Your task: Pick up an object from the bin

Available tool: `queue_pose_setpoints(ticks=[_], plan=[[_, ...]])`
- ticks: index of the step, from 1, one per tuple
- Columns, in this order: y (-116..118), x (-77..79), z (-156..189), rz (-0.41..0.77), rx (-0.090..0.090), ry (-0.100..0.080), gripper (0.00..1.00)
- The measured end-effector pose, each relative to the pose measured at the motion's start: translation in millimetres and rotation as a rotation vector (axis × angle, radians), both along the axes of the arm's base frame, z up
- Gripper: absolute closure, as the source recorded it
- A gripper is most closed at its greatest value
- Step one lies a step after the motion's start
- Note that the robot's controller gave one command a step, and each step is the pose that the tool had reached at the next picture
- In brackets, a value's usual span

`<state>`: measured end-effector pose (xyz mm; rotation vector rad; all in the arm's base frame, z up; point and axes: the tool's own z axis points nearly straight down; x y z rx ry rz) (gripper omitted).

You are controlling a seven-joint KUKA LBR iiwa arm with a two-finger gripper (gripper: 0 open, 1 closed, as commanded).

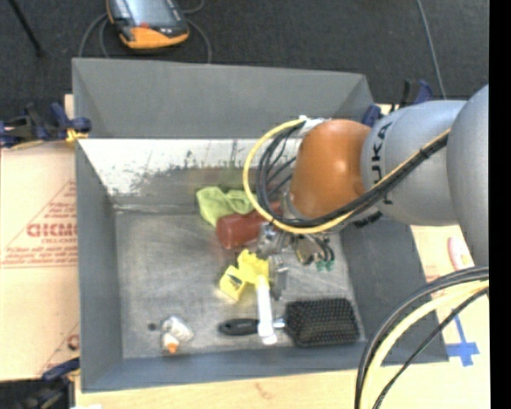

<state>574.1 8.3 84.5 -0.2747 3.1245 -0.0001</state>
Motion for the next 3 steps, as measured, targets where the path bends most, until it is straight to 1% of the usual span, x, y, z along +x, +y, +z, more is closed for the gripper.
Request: queue_pose_setpoints(ticks=[3], plan=[[0, 0.1, 25, -0.002, -0.001, 0.002, 1.0]])
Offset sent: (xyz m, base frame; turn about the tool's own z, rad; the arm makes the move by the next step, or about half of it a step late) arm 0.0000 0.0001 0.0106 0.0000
